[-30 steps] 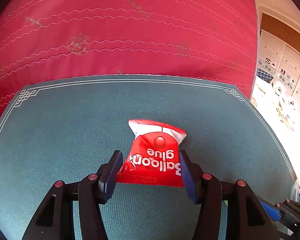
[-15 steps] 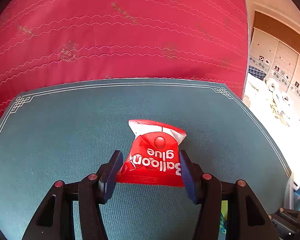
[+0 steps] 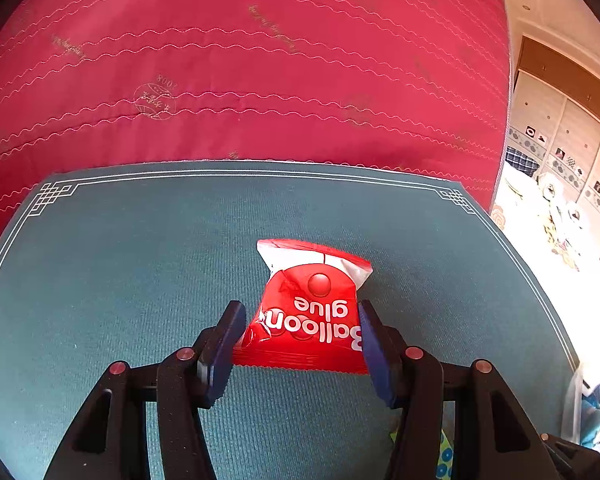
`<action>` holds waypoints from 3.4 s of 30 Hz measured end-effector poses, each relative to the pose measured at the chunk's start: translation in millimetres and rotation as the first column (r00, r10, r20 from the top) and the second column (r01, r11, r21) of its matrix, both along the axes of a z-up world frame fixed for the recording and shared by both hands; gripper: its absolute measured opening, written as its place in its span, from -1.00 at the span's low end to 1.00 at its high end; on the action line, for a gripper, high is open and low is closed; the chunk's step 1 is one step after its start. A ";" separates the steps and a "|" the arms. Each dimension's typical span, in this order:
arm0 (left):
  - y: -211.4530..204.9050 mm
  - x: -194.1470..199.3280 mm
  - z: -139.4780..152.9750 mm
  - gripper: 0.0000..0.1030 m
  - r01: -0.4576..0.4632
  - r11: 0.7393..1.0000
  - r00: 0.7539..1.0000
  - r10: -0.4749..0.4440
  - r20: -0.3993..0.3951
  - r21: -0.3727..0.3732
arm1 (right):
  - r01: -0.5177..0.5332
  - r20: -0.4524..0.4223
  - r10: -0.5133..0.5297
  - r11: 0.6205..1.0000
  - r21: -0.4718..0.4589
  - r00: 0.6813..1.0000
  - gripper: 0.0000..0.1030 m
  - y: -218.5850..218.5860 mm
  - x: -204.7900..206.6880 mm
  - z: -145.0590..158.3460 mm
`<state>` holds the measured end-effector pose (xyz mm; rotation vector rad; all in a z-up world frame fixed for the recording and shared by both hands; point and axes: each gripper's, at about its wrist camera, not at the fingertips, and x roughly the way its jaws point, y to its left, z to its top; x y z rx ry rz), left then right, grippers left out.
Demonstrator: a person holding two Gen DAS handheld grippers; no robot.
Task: Organize objects
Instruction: 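Close the right tool on the green dotted block while the left holds the packet, then carry the green block with the right tool over the basin and release it, then lower the red packet into the basin and open the left tool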
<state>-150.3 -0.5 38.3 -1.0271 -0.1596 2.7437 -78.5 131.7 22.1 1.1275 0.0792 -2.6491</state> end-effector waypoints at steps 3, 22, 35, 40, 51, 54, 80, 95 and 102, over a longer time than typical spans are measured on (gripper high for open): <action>1.1 -0.1 -0.5 0.15 0.003 1.000 1.000 -0.003 0.000 -0.002 | -0.002 0.004 0.002 1.000 0.021 1.000 -0.27 -4.7 -2.9 -4.1; 7.6 7.0 8.0 0.15 0.023 1.000 1.000 -0.023 -0.021 0.003 | 0.034 -0.049 -0.034 0.999 0.003 0.998 -0.42 9.5 27.5 18.0; 40.8 24.5 15.5 0.15 0.112 0.994 0.993 -0.112 -0.035 -0.002 | 0.165 -0.125 -0.167 0.986 -0.023 0.978 -0.42 69.4 90.6 56.5; 57.6 31.8 16.6 0.15 0.160 0.987 0.987 -0.160 -0.031 -0.007 | 0.259 -0.127 -0.262 0.965 -0.034 0.957 -0.42 113.7 112.0 68.5; 90.7 54.0 21.3 0.15 0.253 0.967 0.966 -0.255 -0.048 -0.033 | 0.471 -0.108 -0.473 0.881 -0.043 0.874 -0.42 208.6 148.8 81.6; 98.3 61.3 23.0 0.15 0.278 0.959 0.958 -0.280 -0.055 -0.045 | 0.509 -0.097 -0.511 0.859 -0.048 0.854 -0.42 229.9 157.2 80.7; 131.1 99.2 43.7 0.15 0.415 0.910 0.906 -0.414 -0.085 -0.004 | 0.571 -0.071 -0.577 0.816 -0.089 0.813 -0.38 280.2 174.8 71.0; 186.8 152.8 48.0 0.15 0.580 0.815 0.814 -0.578 -0.059 0.014 | 0.577 -0.087 -0.594 0.801 -0.160 0.800 -0.23 298.6 193.1 68.6; 217.6 167.0 47.1 0.16 0.637 0.770 0.770 -0.636 -0.044 0.010 | 0.569 -0.085 -0.589 0.802 -0.183 0.803 -0.23 304.3 196.1 64.5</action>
